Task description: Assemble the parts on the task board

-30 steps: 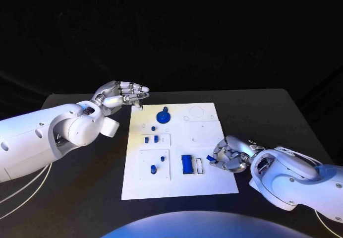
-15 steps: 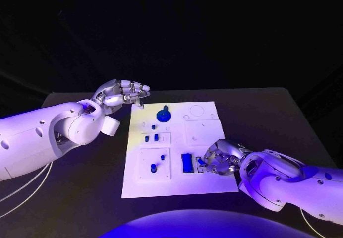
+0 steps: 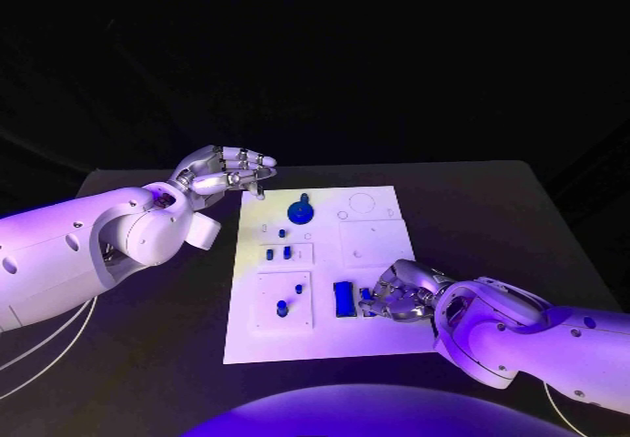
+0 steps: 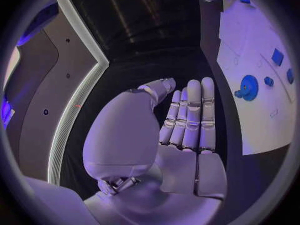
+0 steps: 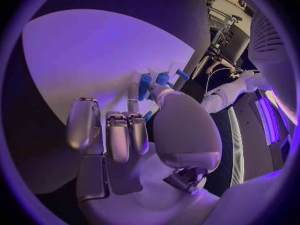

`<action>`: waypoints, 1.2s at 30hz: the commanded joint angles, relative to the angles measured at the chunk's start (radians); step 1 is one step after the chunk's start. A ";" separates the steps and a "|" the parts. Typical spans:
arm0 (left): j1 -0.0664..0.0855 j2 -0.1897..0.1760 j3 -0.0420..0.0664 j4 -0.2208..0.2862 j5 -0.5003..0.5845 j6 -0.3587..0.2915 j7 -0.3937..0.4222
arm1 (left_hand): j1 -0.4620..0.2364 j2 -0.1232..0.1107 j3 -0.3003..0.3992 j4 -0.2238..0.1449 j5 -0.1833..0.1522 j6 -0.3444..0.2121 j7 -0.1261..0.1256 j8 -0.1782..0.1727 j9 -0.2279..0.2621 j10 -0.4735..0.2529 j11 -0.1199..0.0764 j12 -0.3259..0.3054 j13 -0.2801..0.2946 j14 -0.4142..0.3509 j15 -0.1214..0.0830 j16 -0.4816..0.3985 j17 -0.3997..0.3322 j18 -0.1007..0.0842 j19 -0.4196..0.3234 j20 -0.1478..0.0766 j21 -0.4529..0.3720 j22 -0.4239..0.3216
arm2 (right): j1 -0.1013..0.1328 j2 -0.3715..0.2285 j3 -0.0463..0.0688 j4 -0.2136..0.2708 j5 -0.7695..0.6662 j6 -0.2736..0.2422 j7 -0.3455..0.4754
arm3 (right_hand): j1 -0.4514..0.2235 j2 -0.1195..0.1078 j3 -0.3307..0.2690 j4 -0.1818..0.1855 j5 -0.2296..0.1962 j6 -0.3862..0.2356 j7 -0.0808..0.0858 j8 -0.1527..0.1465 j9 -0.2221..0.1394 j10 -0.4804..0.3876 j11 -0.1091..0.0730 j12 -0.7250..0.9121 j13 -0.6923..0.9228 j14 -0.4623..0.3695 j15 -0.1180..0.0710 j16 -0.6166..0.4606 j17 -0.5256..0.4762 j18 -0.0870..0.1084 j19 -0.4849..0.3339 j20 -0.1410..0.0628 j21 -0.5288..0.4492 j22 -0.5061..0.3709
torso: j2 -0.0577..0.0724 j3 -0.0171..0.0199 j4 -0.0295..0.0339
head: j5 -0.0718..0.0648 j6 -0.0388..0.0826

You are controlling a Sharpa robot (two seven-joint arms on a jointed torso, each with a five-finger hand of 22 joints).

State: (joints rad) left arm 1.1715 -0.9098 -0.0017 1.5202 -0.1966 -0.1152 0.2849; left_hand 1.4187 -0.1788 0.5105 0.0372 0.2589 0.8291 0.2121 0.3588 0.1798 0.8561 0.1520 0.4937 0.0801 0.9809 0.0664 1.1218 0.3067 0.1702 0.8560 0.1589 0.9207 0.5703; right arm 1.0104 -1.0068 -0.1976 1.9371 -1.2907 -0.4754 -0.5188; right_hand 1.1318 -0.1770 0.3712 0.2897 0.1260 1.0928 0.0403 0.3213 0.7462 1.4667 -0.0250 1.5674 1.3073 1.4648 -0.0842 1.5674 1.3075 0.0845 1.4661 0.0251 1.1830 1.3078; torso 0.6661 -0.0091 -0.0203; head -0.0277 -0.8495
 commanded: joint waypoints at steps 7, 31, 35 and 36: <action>0.001 0.000 0.001 0.003 0.002 0.010 0.005 | -0.010 0.006 0.006 -0.002 0.006 -0.007 0.004 0.005 0.002 -0.007 0.001 0.007 0.000 0.000 0.006 0.001 -0.002 0.014 -0.005 0.004 -0.005 -0.002 | -0.003 0.005 -0.001 0.000 -0.001 -0.019 -0.001 | -0.024 0.014 -0.017 0.001 -0.005 0.006 0.003 0.001 0.005 0.104 -0.003 0.003 0.264 0.106 -0.003 0.003 0.263 -0.020 0.031 -0.004 0.001 0.176 | 0.000 -0.0004 0.0001 | 0.000 0.002; 0.001 -0.002 0.001 0.002 0.001 0.011 0.001 | -0.011 0.006 0.006 -0.002 0.006 -0.007 0.004 0.006 0.002 -0.008 0.001 0.007 -0.001 0.000 0.006 0.001 -0.002 0.014 -0.005 0.005 -0.005 -0.002 | -0.002 0.002 0.000 -0.005 -0.009 -0.002 0.009 | -0.119 0.001 -0.143 0.003 -0.006 0.007 -0.002 0.005 0.024 0.104 -0.008 0.003 0.264 0.106 -0.007 0.003 0.263 -0.019 0.030 -0.008 -0.006 0.175 | -0.001 -0.0008 0.0000 | -0.001 0.001; 0.001 -0.002 0.001 0.002 0.001 0.011 0.001 | -0.012 0.006 0.006 -0.001 0.007 -0.008 0.004 0.007 0.002 -0.009 0.001 0.008 -0.001 -0.001 0.007 0.001 -0.002 0.014 -0.005 0.005 -0.006 -0.002 | -0.002 -0.008 0.000 0.000 -0.011 -0.003 0.014 | -0.124 0.004 -0.151 0.004 -0.006 0.007 -0.002 0.005 0.025 0.104 -0.008 0.003 0.264 0.106 -0.007 0.003 0.263 -0.019 0.030 -0.008 -0.005 0.175 | -0.001 -0.0005 -0.0003 | 0.001 0.001; 0.001 -0.002 0.001 0.002 0.001 0.011 0.001 | -0.012 0.006 0.006 -0.001 0.007 -0.008 0.004 0.007 0.002 -0.009 0.001 0.008 -0.001 -0.001 0.007 0.001 -0.002 0.014 -0.005 0.005 -0.006 -0.002 | -0.002 -0.011 0.000 0.001 -0.012 -0.003 0.016 | -0.124 0.005 -0.151 0.004 -0.006 0.007 -0.002 0.005 0.025 0.104 -0.008 0.003 0.264 0.106 -0.007 0.003 0.263 -0.019 0.030 -0.008 -0.005 0.175 | -0.001 -0.0002 -0.0006 | 0.001 0.001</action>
State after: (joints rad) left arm 1.1715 -0.9128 -0.0017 1.5197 -0.1968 -0.1150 0.2815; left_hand 1.4147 -0.1748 0.5105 0.0372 0.2589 0.8292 0.2121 0.3588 0.1803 0.8561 0.1520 0.4987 0.0801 0.9809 0.0665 1.1218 0.3058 0.1703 0.8559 0.1589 0.9207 0.5695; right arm 1.0090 -1.0156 -0.1980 1.9349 -1.2896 -0.4881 -0.5160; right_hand 1.0170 -0.1724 0.2250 0.2926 0.1220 1.0926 0.0403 0.3210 0.7701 1.4667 -0.0249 1.5674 1.3078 1.4648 -0.0841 1.5674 1.3080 0.0845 1.4661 0.0251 1.1830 1.3074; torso 0.6653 -0.0098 -0.0202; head -0.0279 -0.8482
